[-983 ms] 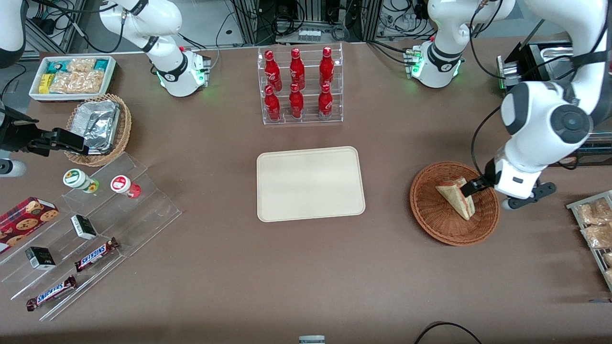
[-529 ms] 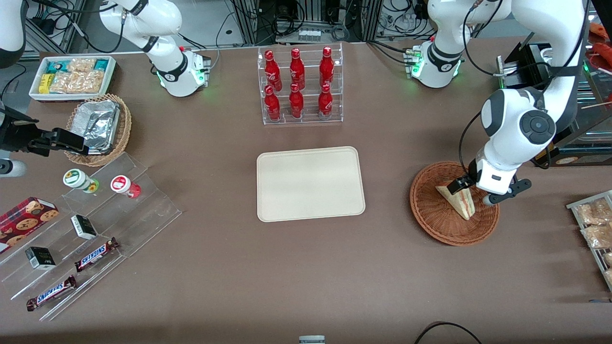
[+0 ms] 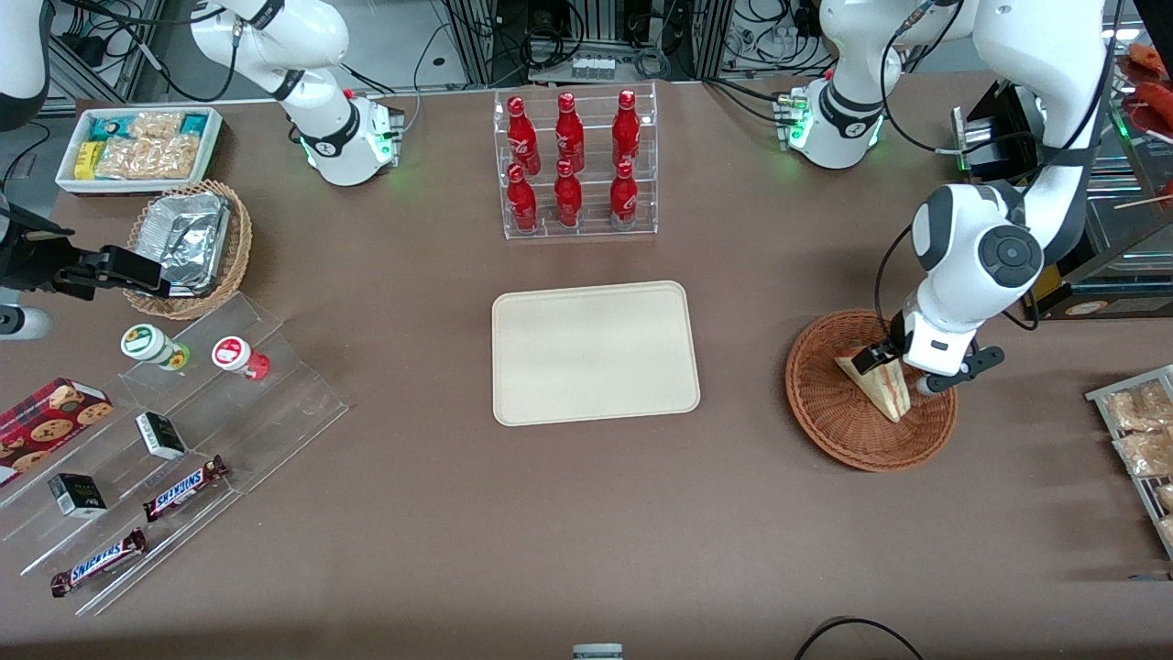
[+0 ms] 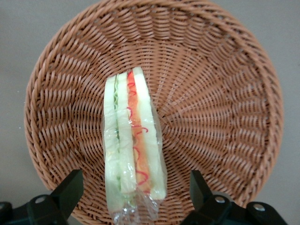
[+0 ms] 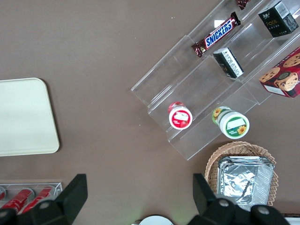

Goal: Place sandwich from basket to tray
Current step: 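Lower the left gripper and close it on the wrapped sandwich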

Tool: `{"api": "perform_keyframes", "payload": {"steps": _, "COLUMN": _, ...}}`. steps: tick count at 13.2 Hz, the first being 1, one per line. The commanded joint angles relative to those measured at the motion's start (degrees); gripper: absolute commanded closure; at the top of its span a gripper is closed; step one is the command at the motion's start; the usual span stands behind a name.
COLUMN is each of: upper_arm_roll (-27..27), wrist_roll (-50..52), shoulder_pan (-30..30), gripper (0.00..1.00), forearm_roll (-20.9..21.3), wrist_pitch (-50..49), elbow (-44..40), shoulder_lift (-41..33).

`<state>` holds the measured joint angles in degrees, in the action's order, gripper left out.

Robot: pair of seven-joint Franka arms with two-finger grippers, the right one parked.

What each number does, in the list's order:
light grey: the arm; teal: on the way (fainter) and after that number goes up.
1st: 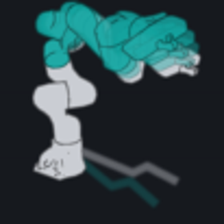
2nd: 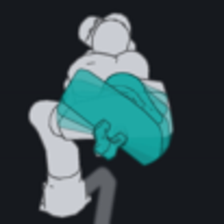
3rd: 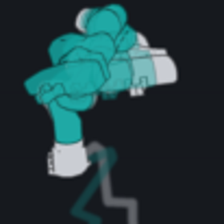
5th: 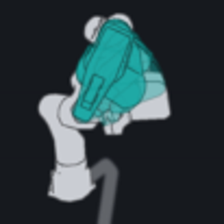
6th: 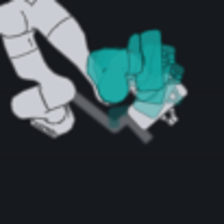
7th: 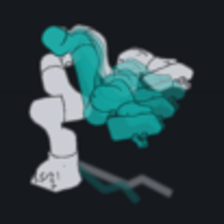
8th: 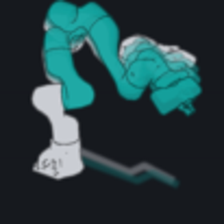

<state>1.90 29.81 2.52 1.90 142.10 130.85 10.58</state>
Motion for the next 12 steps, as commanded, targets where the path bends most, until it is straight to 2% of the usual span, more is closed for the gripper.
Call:
{"api": "perform_keyframes", "payload": {"steps": 1, "upper_arm_roll": -0.05, "wrist_roll": 1.22, "shoulder_pan": -0.15, "gripper": 0.0, "forearm_roll": 1.18, "wrist_pitch": 2.82, "elbow": 1.33, "shoulder_lift": 0.84}}
{"api": "perform_keyframes", "payload": {"steps": 4, "upper_arm_roll": -0.23, "wrist_roll": 1.22, "shoulder_pan": -0.85, "gripper": 0.01, "forearm_roll": 1.18, "wrist_pitch": 5.72, "elbow": 2.65, "shoulder_lift": 1.98}}
{"api": "perform_keyframes", "payload": {"steps": 5, "upper_arm_roll": -0.23, "wrist_roll": 1.22, "shoulder_pan": -0.85, "gripper": 0.07, "forearm_roll": 1.18, "wrist_pitch": 6.16, "elbow": 2.57, "shoulder_lift": 2.42}}
{"api": "perform_keyframes", "payload": {"steps": 6, "upper_arm_roll": -0.23, "wrist_roll": 1.22, "shoulder_pan": -0.85, "gripper": 0.23, "forearm_roll": 1.18, "wrist_pitch": 6.25, "elbow": 2.65, "shoulder_lift": 2.42}}
{"api": "perform_keyframes", "payload": {"steps": 7, "upper_arm_roll": -0.23, "wrist_roll": 1.39, "shoulder_pan": -0.85, "gripper": 0.55, "forearm_roll": 1.18, "wrist_pitch": 6.26, "elbow": 2.65, "shoulder_lift": 2.25}}
{"api": "perform_keyframes", "payload": {"steps": 9, "upper_arm_roll": -0.23, "wrist_roll": 2.7, "shoulder_pan": -0.76, "gripper": 0.84, "forearm_roll": 1.18, "wrist_pitch": 6.17, "elbow": 2.3, "shoulder_lift": 2.34}}
{"api": "perform_keyframes", "payload": {"steps": 10, "upper_arm_roll": -0.23, "wrist_roll": 2.89, "shoulder_pan": -0.67, "gripper": 0.92, "forearm_roll": 1.18, "wrist_pitch": 6.08, "elbow": 2.13, "shoulder_lift": 2.08}}
{"api": "perform_keyframes", "payload": {"steps": 12, "upper_arm_roll": -0.23, "wrist_roll": 2.8, "shoulder_pan": -0.59, "gripper": 0.95, "forearm_roll": 1.18, "wrist_pitch": 5.47, "elbow": 2.04, "shoulder_lift": 0.68}}
